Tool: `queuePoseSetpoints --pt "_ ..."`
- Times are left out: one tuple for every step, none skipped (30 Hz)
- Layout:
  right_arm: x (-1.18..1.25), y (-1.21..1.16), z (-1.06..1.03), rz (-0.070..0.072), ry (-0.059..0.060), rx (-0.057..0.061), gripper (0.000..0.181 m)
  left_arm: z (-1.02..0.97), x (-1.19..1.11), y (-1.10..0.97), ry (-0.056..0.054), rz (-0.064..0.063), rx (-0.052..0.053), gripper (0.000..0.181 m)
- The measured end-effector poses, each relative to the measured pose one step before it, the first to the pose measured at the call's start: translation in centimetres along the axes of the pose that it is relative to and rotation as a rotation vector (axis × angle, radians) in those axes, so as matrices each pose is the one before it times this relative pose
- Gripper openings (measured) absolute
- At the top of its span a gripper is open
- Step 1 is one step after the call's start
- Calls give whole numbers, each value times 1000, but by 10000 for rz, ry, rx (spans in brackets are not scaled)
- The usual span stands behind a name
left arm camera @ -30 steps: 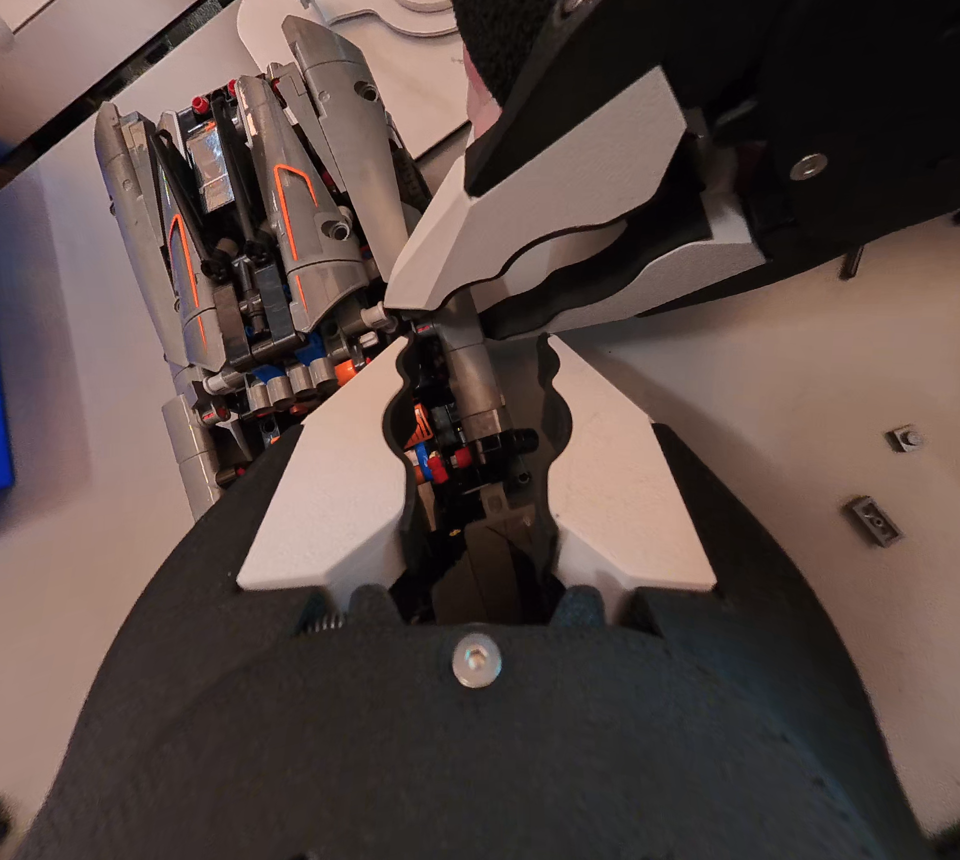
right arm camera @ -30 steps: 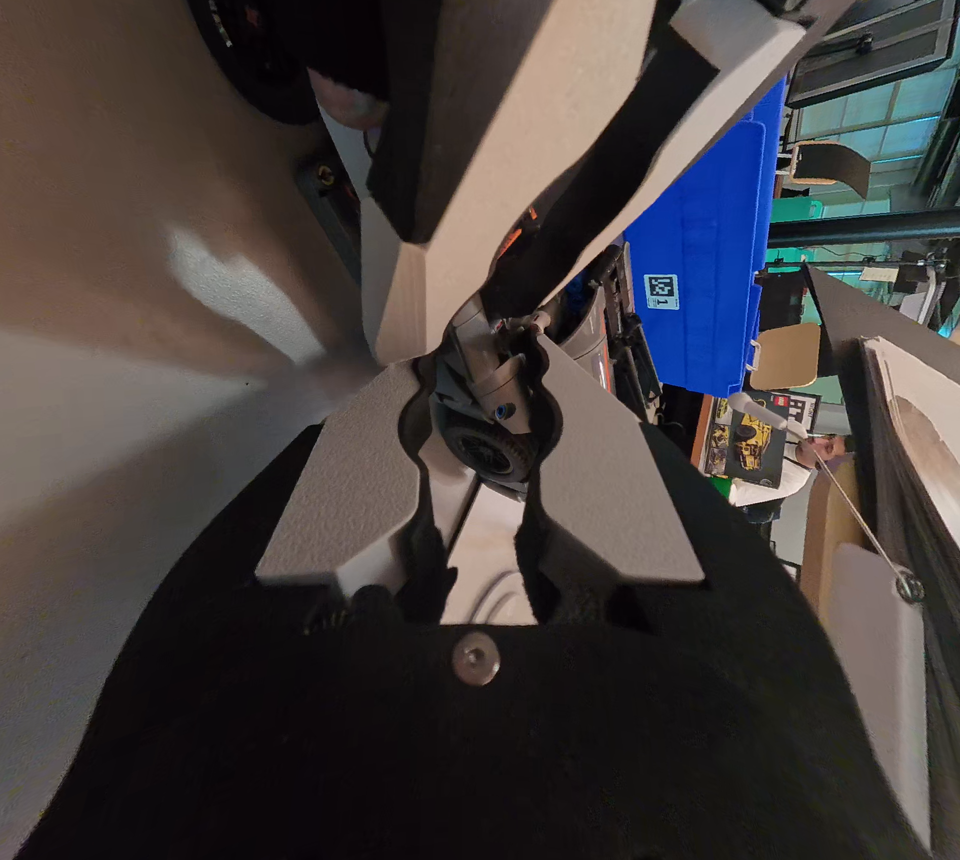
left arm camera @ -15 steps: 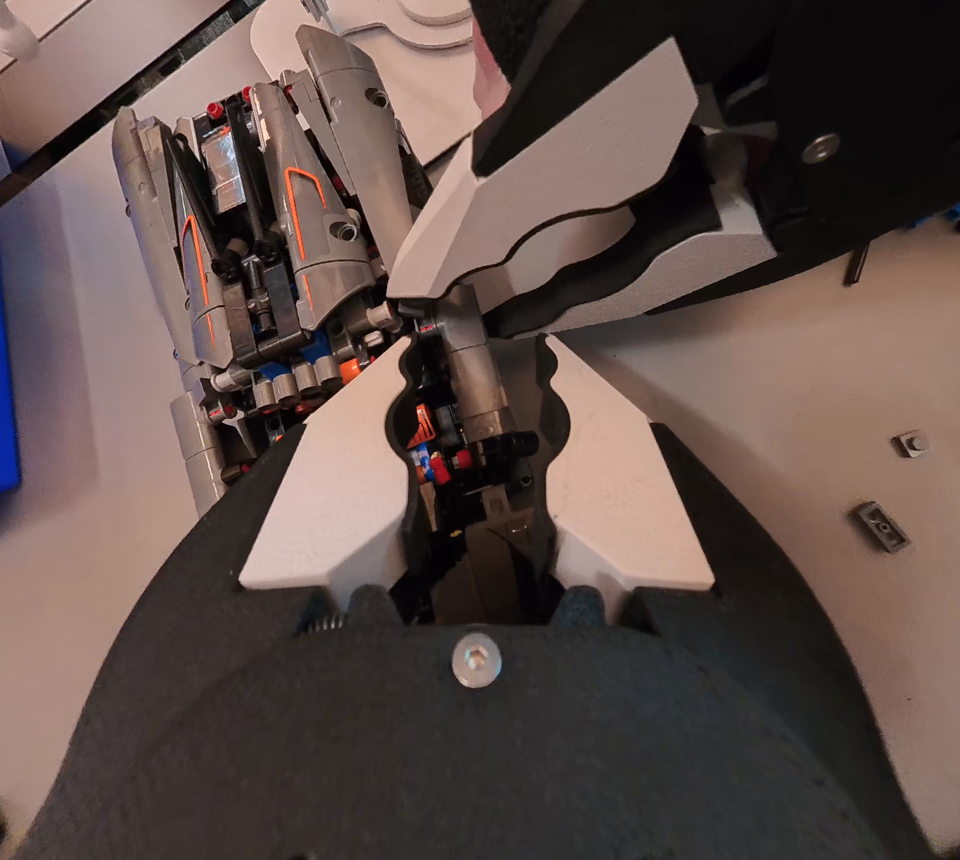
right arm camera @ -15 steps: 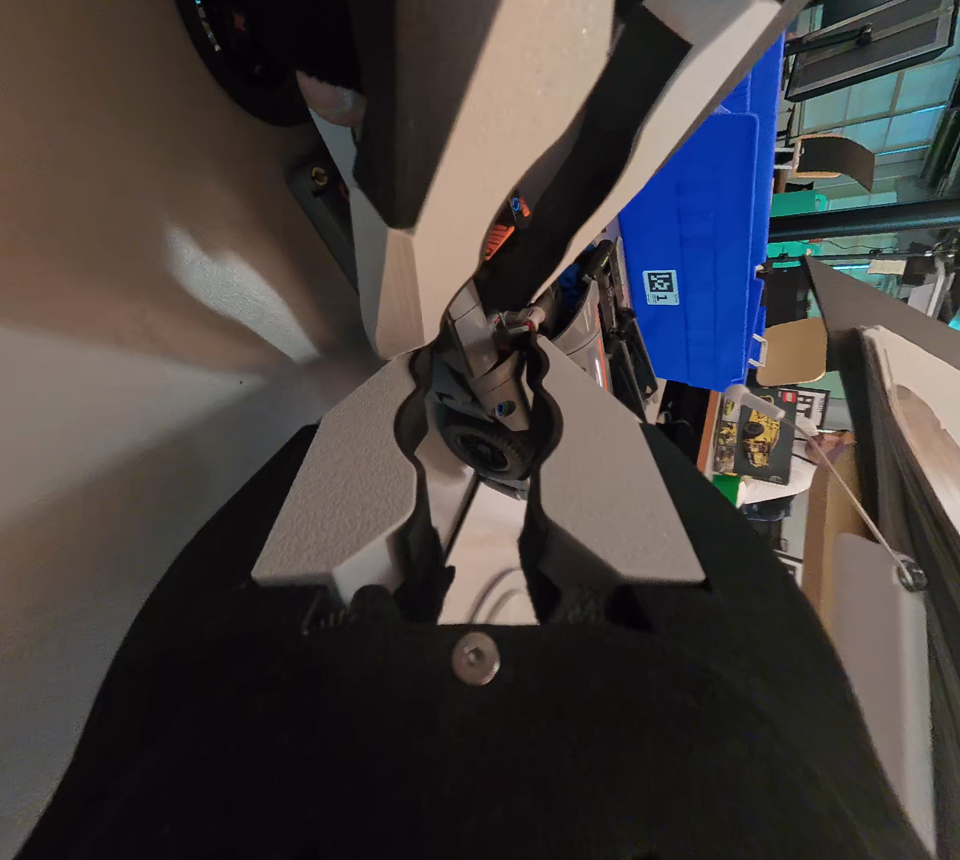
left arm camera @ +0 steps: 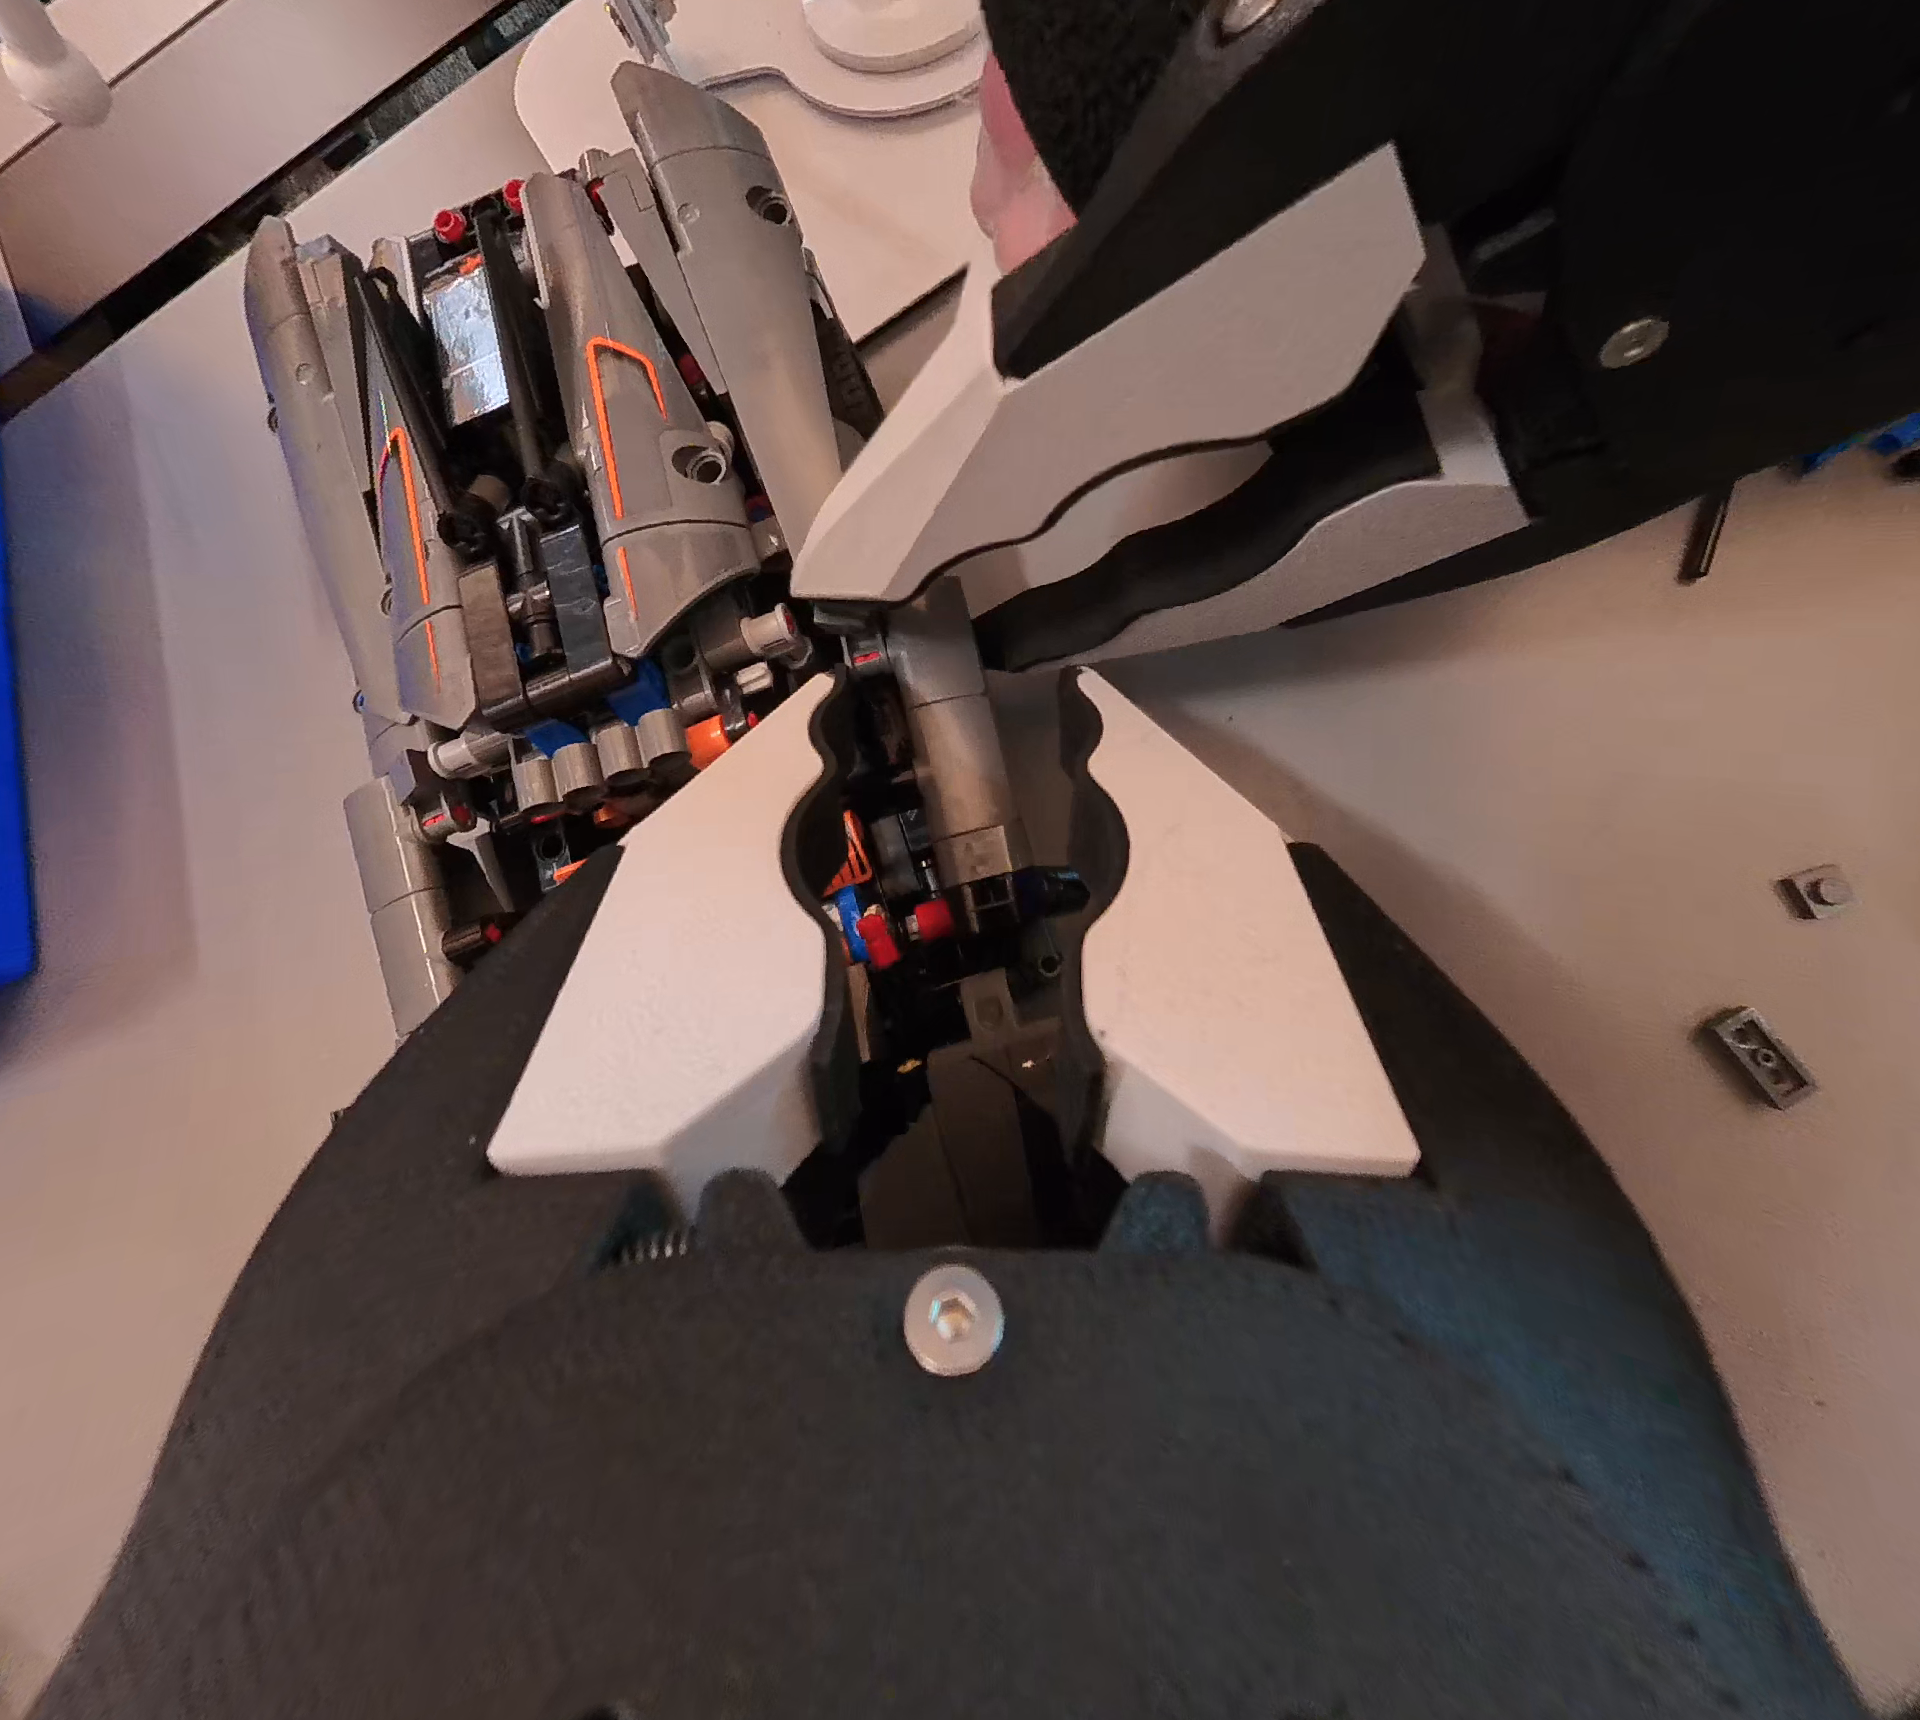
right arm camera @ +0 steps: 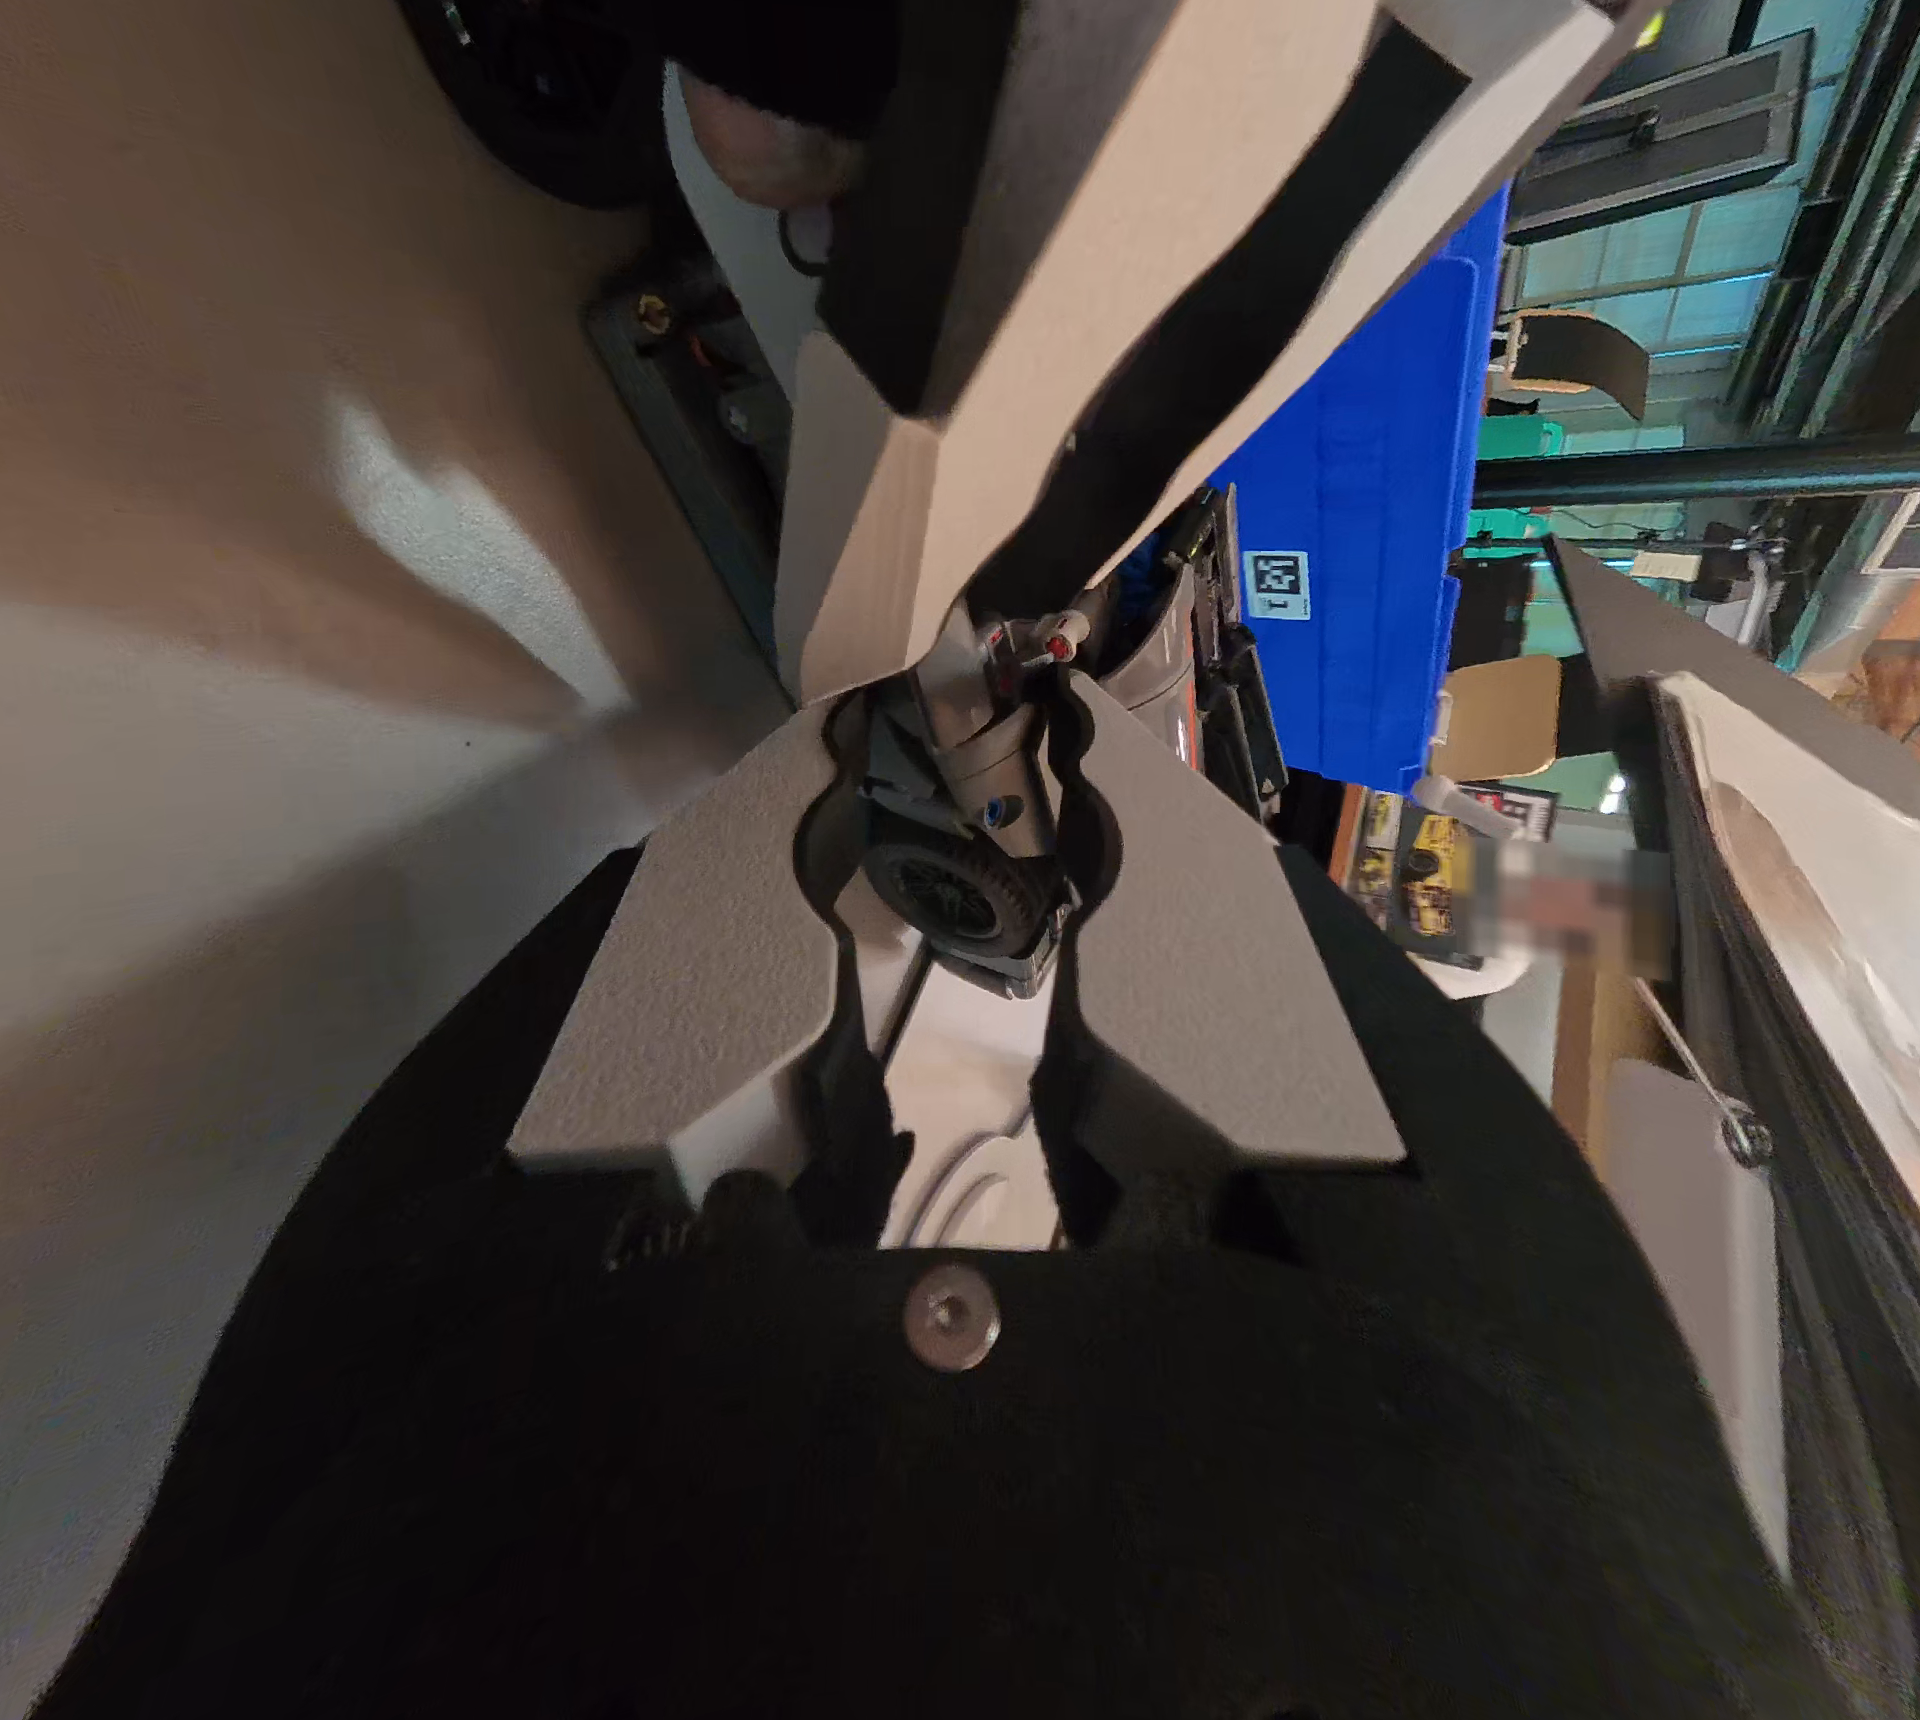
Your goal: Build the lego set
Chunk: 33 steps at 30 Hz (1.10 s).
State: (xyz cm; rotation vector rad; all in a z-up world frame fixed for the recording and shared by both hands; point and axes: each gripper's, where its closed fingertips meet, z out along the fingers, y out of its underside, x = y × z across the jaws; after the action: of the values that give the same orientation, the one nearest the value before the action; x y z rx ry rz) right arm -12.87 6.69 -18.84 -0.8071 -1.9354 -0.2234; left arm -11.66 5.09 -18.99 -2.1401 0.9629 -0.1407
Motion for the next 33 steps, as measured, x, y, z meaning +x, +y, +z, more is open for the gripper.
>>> queuePoseSetpoints --pt "-11 -23 -33 20 12 12 32 6 -1 1 -19 27 -7 36" --pt "-10 10 -35 113 -26 71 32 19 -5 -11 -11 19 0 36" --pt "-4 27 -15 11 41 56 32 8 -14 5 21 -37 10 36" --pt "-13 4 9 -36 70 5 31 12 2 29 28 -33 -14 36" --pt "-35 -18 13 -15 32 -3 31 0 13 16 0 14 -12 36" --pt "-9 -16 -4 -49 23 -18 31 -2 -9 -11 2 -5 4 36" --pt "-19 4 -1 -53 42 -18 30 21 3 5 9 -2 -12 36" --pt "-34 1 3 -18 42 17 30 30 16 34 -11 27 -30 36" --pt "-44 5 -4 -44 22 4 29 17 17 9 -11 20 -15 36" --pt "-13 -8 1 -99 36 -66 29 2 -11 5 -4 -3 -6 35" --pt "-2 -17 40 -100 68 -92 29 12 -14 40 -2 -7 -28 35" --pt "-10 -22 58 -60 52 -57 29 12 -15 13 -6 -6 -11 35" --pt "12 7 -9 -43 19 -32 28 0 13 -13 -4 13 7 35" --pt "1 8 -19 -23 19 -15 28 16 12 9 -12 25 -15 35" --pt "4 3 1 -18 57 -12 28 5 -9 12 -9 8 -8 35" --pt "-9 2 2 -50 53 -38 27 -5 3 -7 16 -15 10 34" --pt "6 -2 -10 -43 30 -54 27 -3 -9 4 0 2 2 35" --pt "26 6 8 -39 46 -48 27 11 -12 8 -6 8 -8 34" --pt "15 -2 8 -52 71 -55 26 4 1 -3 10 -10 8 34" --pt "5 13 -5 -38 66 -52 26 2 4 2 9 -8 0 34" --pt "3 19 -10 -39 41 -58 26 -2 -1 4 2 6 -3 34" --pt "15 5 -11 -56 41 -74 25 10 -13 9 -6 0 -4 34" --pt "-6 8 -7 -67 66 -64 25 3 3 15 -3 3 -10 34" --pt "-5 19 -20 -112 60 -87 25 13 8 5 3 7 -10 34" --pt "2 7 -32 -91 38 -92 23 -2 -16 16 4 -9 -9 34" --pt "12 3 -9 -11 37 -51 23 2 -6 2 3 -6 0 34" --pt "0 1 11 46 26 -10 23 1 -1 13 -7 10 -6 34" --pt "5 2 10 87 -13 41 23 6 -8 -6 4 0 6 34" --pt "9 16 1 35 -30 22 23 9 -1 -9 -3 -3 -1 34" --pt "-6 0 -9 -63 -7 -33 23 -2 -4 20 -14 11 -15 34" --pt "4 -19 1 -47 -30 -17 23 -28 -9 -12 -8 -1 16 35" --pt "23 -16 0 69 -88 61 24 -8 -38 -48 -2 -28 42 35" --pt "65 18 -20 115 -85 77 26 -13 -28 -115 36 -47 86 37"
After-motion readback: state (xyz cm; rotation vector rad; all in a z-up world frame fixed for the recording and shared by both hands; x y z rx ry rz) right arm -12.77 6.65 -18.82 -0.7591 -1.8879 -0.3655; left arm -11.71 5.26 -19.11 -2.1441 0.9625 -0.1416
